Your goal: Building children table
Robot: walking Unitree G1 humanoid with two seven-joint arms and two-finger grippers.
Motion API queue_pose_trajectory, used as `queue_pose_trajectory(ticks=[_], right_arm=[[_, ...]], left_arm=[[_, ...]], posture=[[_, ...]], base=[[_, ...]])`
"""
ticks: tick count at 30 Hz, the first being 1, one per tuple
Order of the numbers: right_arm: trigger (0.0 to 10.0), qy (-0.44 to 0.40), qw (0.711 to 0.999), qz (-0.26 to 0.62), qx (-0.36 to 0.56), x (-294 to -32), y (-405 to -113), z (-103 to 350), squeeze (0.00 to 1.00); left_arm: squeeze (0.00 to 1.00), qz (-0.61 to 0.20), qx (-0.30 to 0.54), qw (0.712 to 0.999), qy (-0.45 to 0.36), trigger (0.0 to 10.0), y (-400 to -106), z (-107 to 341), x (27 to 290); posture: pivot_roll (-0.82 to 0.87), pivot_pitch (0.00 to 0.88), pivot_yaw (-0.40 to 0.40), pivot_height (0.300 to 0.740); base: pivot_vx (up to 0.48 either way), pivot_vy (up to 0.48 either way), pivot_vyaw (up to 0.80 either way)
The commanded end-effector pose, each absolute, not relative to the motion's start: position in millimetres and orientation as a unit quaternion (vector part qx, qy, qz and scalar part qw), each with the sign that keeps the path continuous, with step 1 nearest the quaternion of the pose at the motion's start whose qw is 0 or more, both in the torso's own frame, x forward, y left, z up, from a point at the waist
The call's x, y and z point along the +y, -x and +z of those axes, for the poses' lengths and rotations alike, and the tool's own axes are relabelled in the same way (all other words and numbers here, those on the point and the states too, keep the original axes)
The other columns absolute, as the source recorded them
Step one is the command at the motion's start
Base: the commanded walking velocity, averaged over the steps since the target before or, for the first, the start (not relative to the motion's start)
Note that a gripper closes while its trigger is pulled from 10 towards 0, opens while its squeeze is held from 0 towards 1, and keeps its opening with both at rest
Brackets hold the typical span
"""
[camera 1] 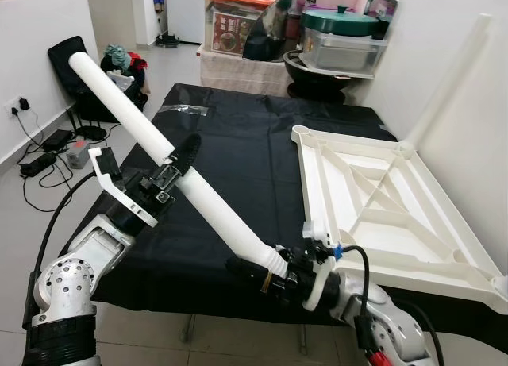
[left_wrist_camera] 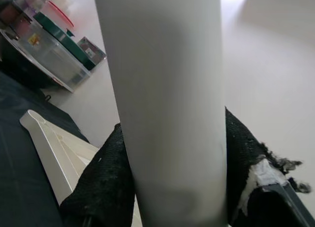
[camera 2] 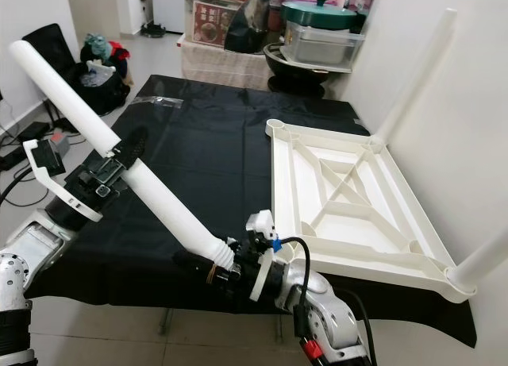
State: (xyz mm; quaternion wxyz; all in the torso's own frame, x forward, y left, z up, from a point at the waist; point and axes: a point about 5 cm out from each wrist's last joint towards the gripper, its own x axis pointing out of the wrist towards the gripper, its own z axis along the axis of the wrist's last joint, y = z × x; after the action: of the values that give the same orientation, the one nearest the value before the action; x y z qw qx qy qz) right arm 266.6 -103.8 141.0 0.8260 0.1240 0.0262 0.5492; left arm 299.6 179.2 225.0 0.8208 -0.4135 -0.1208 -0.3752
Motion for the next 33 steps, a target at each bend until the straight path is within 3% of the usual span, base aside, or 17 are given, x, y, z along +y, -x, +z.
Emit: queue_pose_trajectory(ticks=[1, 2, 3, 4, 17, 19, 27, 33], right_arm=[[1.2, -0.098, 0.865, 0.490, 0.042, -113.7, -276.5, 136.2, 0.00], [10.0, -0.100, 0.871, 0.477, 0.059, -114.4, -280.1, 134.5, 0.00], [10.0, -0.100, 0.871, 0.477, 0.059, -114.4, -280.1, 134.5, 0.00], [10.0, -0.102, 0.873, 0.473, 0.062, -114.6, -281.6, 135.8, 1.00], [10.0, -0.079, 0.868, 0.487, 0.052, -112.8, -286.0, 154.1, 1.00], [10.0, -0.006, 0.869, 0.491, 0.061, -107.2, -289.8, 158.9, 1.00], [10.0, 0.113, 0.856, 0.499, 0.075, -86.3, -290.5, 171.1, 1.00], [10.0, 0.167, 0.846, 0.500, 0.080, -76.4, -292.8, 182.6, 1.00]], left_arm=[[0.00, -0.381, -0.116, 0.824, 0.404, 0.0, -299.3, 226.1, 175.0], [0.00, -0.383, -0.114, 0.825, 0.401, 0.0, -298.9, 225.9, 173.8], [0.00, -0.383, -0.114, 0.825, 0.401, 0.0, -298.9, 225.9, 173.8], [0.00, -0.385, -0.113, 0.825, 0.398, 0.0, -298.4, 225.7, 172.3], [0.00, -0.425, -0.080, 0.831, 0.349, 0.2, -294.4, 221.8, 158.6], [0.00, -0.450, -0.057, 0.836, 0.308, 1.8, -292.6, 218.1, 148.5], [0.00, -0.484, -0.025, 0.838, 0.251, 3.0, -290.9, 208.6, 130.5], [0.00, -0.486, -0.015, 0.842, 0.232, 3.2, -295.4, 204.4, 129.9]], posture=[[0.11, 0.000, -0.117, 0.740], [0.11, 0.000, -0.115, 0.740], [0.11, 0.000, -0.115, 0.740], [0.11, 0.000, -0.116, 0.740], [0.11, 0.000, -0.108, 0.740], [0.11, 0.000, -0.105, 0.740], [0.10, 0.000, -0.094, 0.740], [0.09, 0.000, -0.089, 0.740]], base=[[0.000, 0.000, 0.00], [0.000, 0.000, 0.00], [0.000, 0.000, 0.00], [0.000, 0.000, 0.00], [0.000, 0.000, 0.00], [0.000, 0.000, 0.00], [0.000, 0.000, 0.00], [0.000, 0.000, 0.00]])
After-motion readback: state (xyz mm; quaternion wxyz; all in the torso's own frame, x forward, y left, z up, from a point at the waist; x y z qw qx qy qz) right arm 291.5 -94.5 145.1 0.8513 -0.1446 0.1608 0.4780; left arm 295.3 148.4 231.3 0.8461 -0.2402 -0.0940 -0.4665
